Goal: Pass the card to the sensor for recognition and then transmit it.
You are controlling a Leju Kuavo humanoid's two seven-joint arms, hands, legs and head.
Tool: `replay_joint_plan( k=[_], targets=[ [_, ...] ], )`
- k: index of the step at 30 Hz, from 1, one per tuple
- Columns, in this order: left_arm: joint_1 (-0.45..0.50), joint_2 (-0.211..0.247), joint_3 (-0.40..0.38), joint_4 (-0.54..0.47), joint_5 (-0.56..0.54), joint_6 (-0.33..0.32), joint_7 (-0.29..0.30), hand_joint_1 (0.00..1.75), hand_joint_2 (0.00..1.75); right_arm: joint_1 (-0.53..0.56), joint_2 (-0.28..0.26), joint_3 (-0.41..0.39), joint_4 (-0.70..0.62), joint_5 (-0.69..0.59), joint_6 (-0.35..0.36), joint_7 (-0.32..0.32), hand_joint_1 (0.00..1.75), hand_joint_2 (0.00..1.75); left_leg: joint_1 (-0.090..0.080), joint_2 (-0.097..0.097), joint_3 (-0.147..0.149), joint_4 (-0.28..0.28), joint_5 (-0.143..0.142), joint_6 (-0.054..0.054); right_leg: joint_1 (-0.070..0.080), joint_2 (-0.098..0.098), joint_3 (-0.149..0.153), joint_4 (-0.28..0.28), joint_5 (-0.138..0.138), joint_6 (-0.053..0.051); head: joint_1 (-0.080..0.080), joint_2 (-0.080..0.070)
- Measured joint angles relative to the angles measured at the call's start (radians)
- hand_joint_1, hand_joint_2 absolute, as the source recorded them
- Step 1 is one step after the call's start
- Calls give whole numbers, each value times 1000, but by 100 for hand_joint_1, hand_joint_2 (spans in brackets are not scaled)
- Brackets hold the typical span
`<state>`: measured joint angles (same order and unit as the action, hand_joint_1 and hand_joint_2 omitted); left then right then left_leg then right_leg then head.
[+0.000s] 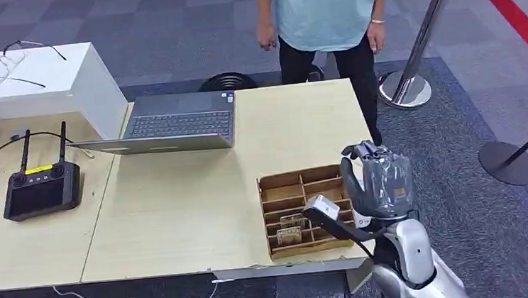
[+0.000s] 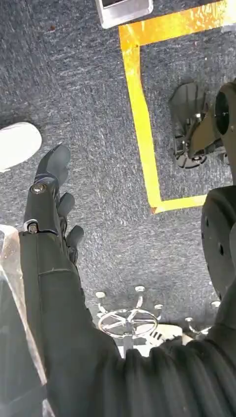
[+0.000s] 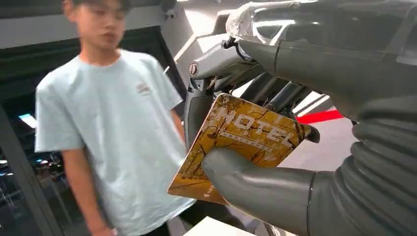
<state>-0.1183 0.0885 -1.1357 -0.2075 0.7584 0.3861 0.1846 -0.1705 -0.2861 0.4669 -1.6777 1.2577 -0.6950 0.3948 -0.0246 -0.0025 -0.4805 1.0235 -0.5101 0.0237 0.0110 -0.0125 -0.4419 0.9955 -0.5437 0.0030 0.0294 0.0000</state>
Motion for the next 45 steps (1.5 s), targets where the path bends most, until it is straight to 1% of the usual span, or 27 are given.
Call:
replay_joint_plan(
  k=[5, 15, 19, 27, 31, 34, 38, 45],
  targets=[
    [-1, 3, -5, 0, -1, -2, 0, 0, 175, -28, 7, 2, 43, -50, 0, -5, 175, 175, 0, 0, 0, 0, 0, 0, 0, 0, 0, 0, 0, 0, 0, 0],
    [-1, 4, -7, 0, -3, -12, 3, 0, 175, -40, 18, -6, 99, -125, 0, -31, 175, 175, 0, 0, 0, 0, 0, 0, 0, 0, 0, 0, 0, 0, 0, 0],
    [-1, 6, -7, 0, -10, -13, 3, 0, 175, -41, 18, -25, 116, -159, 0, -9, 175, 175, 0, 0, 0, 0, 0, 0, 0, 0, 0, 0, 0, 0, 0, 0],
    [-1, 7, -7, 0, -10, -12, 3, 0, 175, -38, 8, -71, 140, -260, -1, 0, 175, 175, 0, 0, 0, 0, 0, 0, 0, 0, -1, 0, 0, 0, 0, 0],
    [-1, 8, -7, 0, -8, -12, 3, 0, 175, -29, 8, -108, 153, -338, -1, -23, 175, 175, 0, 0, 0, 0, 0, 0, 0, 0, -1, 0, 0, 0, 0, 0],
    [-1, 8, -7, 0, -4, -12, 8, 0, 175, -20, 8, -134, 161, -374, -1, -40, 175, 175, 0, 0, 0, 0, 0, 0, 0, 0, -1, 0, 0, 0, 0, 0],
    [-1, 7, -7, 0, -3, -13, 12, 0, 175, -8, 10, -159, 171, -382, -1, -55, 175, 175, 0, 0, 0, 0, 0, 0, 0, 0, -1, 0, 0, 0, 0, 0],
    [-1, 7, -7, 0, -3, -15, 11, 0, 175, 5, 13, -167, 193, -371, -1, -51, 175, 175, 0, 0, 0, 0, 0, 0, 0, 0, -1, 0, 0, 0, 0, 0]
  ],
)
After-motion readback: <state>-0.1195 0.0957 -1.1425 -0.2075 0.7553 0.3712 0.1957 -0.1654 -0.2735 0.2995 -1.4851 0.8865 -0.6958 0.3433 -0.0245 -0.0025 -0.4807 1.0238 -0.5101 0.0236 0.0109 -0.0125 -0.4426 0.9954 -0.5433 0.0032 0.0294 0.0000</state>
